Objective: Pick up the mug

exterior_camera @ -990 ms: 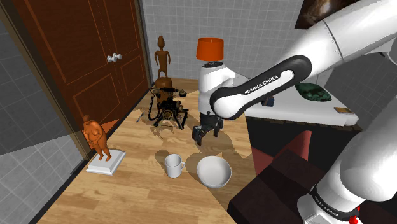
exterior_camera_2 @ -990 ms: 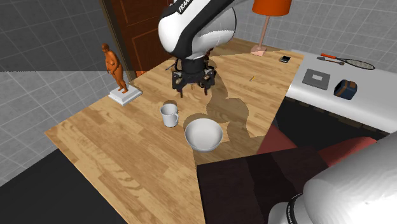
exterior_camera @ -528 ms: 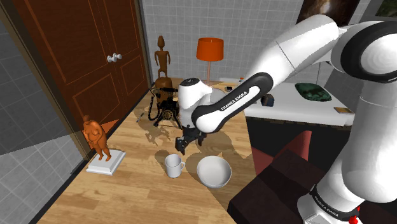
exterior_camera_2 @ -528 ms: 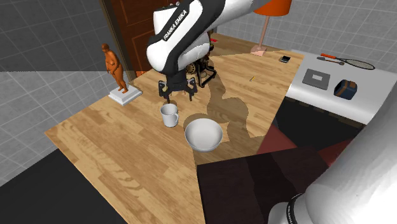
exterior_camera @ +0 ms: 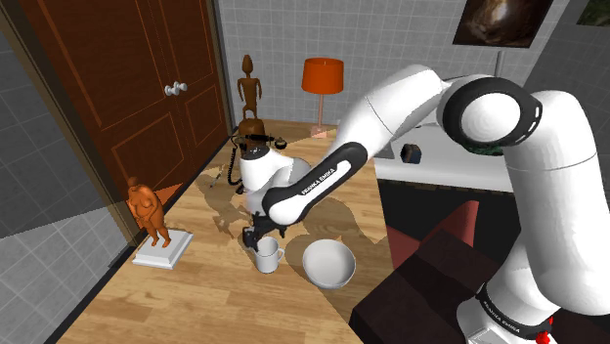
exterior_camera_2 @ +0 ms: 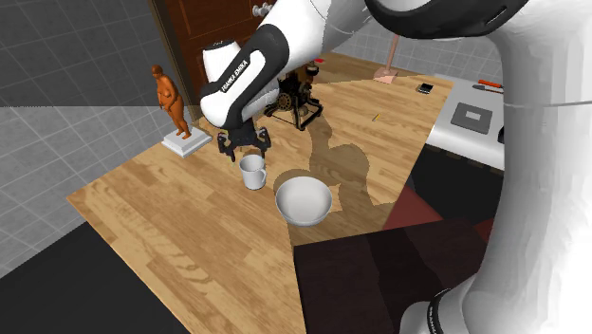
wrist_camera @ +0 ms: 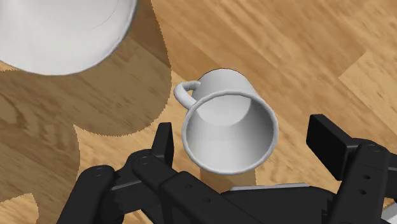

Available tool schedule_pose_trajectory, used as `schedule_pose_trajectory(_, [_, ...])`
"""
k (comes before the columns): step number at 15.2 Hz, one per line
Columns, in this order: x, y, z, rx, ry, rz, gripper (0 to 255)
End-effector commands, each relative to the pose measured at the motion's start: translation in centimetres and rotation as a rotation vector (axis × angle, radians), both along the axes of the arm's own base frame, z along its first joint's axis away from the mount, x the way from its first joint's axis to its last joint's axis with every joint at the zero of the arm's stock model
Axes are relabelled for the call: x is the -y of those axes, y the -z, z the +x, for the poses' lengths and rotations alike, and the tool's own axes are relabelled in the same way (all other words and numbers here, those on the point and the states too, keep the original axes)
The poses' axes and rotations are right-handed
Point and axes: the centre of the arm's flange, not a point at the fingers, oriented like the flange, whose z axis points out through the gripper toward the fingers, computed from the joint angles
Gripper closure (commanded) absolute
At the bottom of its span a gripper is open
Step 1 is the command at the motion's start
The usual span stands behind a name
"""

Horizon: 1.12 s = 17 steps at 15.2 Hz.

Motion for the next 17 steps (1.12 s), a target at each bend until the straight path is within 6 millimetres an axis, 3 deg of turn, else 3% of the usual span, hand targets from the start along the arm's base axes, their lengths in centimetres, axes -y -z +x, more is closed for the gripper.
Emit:
schedule_pose_trajectory(1, [-1.4,1.9,1.3,0.002,0.004,-0.007,0])
schedule_pose_trajectory(4, [-3.7,4.6,3.2,0.004,0.010,-0.016,0])
schedule_pose_trajectory(12, [-3.7,8.6,3.3,0.004,0.010,-0.017,0])
schedule_pose_trajectory(14, [-3.7,8.6,3.2,0.004,0.010,-0.017,0])
schedule_pose_trajectory(15, [-3.7,8.6,3.3,0.004,0.010,-0.016,255])
schedule_pose_trajectory(17, [-3.7,8.6,3.3,0.004,0.010,-0.016,255])
